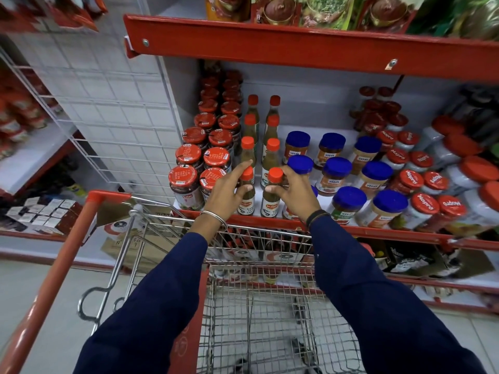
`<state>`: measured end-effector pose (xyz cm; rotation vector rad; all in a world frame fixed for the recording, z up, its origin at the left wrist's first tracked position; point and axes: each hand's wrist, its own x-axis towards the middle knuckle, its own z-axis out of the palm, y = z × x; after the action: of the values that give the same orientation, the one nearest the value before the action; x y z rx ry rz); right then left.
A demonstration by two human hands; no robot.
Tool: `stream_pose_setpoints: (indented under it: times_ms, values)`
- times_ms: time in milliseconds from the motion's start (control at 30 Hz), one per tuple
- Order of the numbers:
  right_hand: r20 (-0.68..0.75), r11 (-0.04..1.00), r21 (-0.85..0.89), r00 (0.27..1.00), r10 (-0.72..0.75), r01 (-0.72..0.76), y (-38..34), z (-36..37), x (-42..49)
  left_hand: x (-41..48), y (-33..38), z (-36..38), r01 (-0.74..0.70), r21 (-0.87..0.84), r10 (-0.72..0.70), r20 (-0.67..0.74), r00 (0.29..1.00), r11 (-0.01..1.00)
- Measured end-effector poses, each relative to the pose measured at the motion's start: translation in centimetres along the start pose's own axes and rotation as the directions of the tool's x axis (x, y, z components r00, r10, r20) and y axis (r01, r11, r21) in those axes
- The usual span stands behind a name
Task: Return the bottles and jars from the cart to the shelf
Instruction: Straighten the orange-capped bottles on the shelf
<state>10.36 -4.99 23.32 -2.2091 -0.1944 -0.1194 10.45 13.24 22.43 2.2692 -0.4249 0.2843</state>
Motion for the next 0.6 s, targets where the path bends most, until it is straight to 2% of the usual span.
stream_pose_setpoints:
  times_ms: [167, 267, 400, 467, 533, 567, 600]
  values:
    - [-0.040, 1.000, 0.012, 0.999, 0.011, -0.010, 0.5, 0.6, -0.1, -0.2, 0.2, -0.2, 0.015, -0.015, -0.015, 0.000, 1.000, 1.000]
    - [-0.016, 1.000, 0.024, 1.000, 0.008, -0.008, 0.3, 0.3, -0.4, -0.6, 0.7, -0.1, 0.049, -0.022, -0.049, 0.009, 0.999, 0.999]
    - [0.008, 0.990, 0.139, 0.999, -0.034, 0.032, 0.2, -0.9, -2.7, -1.9, 0.9, 0.7, 0.138, -0.116, -0.142, -0.027, 0.989, 0.984]
    - [-0.071, 0.982, 0.189, 0.997, -0.016, 0.029, 1.3, -1.6, -5.0, -3.1, 1.7, 1.4, 0.124, -0.124, -0.145, -0.179, 0.973, 0.985]
    - [-0.216, 0.973, 0.229, 0.976, 0.031, 0.020, 3.1, -2.2, -8.0, -4.6, 3.6, 2.6, 0.058, -0.071, -0.080, -0.357, 0.931, 0.996]
    - [-0.291, 0.966, 0.259, 0.954, 0.076, 0.003, 4.3, -2.3, -9.4, -5.4, 4.8, 3.4, 0.016, -0.066, -0.041, -0.383, 0.923, 0.998]
    - [-0.352, 0.955, 0.296, 0.926, 0.133, -0.025, 5.6, -2.4, -10.8, -6.2, 6.1, 4.3, -0.020, -0.091, -0.013, -0.347, 0.938, 0.996]
